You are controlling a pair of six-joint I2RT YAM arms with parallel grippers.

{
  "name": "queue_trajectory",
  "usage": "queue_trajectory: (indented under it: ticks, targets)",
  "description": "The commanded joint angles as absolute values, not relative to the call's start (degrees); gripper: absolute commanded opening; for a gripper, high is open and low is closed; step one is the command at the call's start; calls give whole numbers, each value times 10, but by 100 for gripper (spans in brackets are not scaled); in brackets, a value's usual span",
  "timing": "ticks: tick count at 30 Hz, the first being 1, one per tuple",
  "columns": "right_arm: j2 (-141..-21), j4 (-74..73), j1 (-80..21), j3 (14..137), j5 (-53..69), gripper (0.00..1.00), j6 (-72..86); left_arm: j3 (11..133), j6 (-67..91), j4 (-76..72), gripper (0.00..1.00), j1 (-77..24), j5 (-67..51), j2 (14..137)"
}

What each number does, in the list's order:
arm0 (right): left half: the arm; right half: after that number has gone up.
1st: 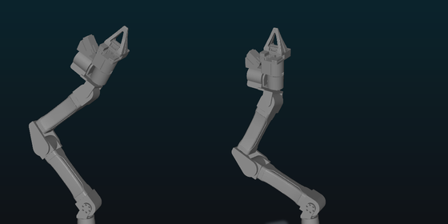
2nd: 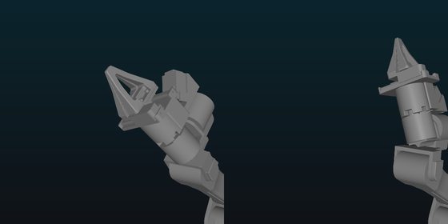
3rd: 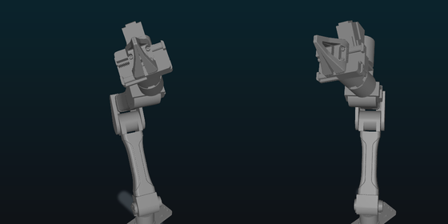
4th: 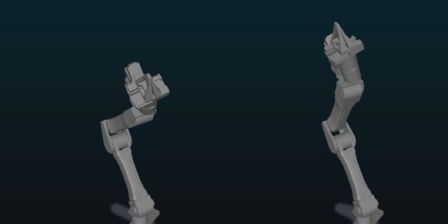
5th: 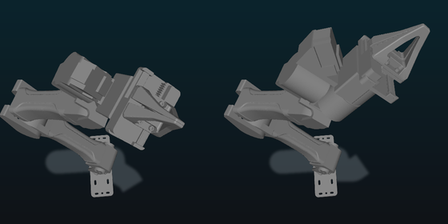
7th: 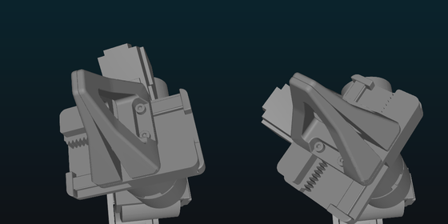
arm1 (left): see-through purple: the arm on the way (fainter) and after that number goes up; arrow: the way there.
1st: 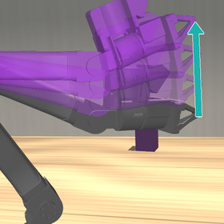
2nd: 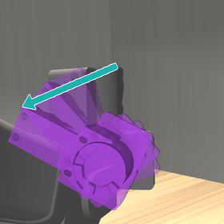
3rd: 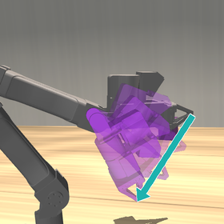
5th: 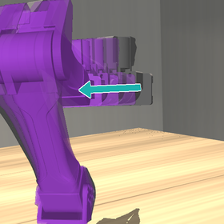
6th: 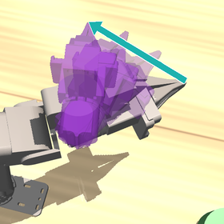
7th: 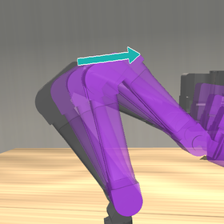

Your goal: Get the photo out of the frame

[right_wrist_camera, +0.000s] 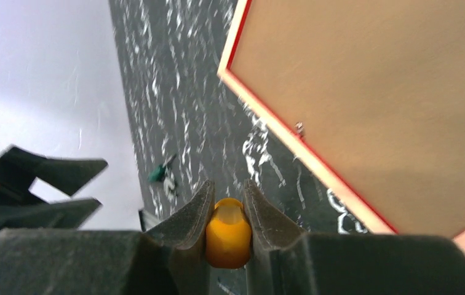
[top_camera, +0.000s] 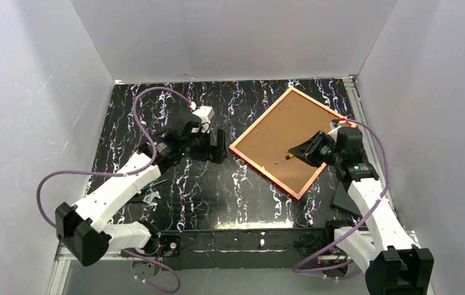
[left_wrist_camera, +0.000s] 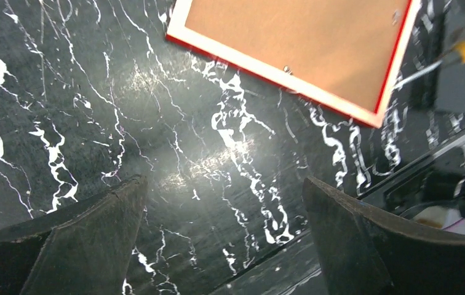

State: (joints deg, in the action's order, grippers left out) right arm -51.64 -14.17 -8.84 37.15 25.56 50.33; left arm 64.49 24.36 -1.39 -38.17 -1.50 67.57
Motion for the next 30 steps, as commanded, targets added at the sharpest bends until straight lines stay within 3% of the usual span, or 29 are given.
queue_trajectory:
  ticks: [1,7,13,20,30]
  targets:
    - [-543,-216,-19,449,222,1,412,665,168,47,98,-380,-58,706]
    - [-626,-275,44,523,90,1,319,648,142,57,97,-393,-86,707]
    - [-696,-268,82,576,-16,1,279,658,72,87,97,-468,-41,717]
    - [-818,-232,130,658,-87,1,264,654,-15,101,98,-563,104,715]
    - [-948,-239,141,779,-155,1,224,644,-34,88,98,-582,141,704]
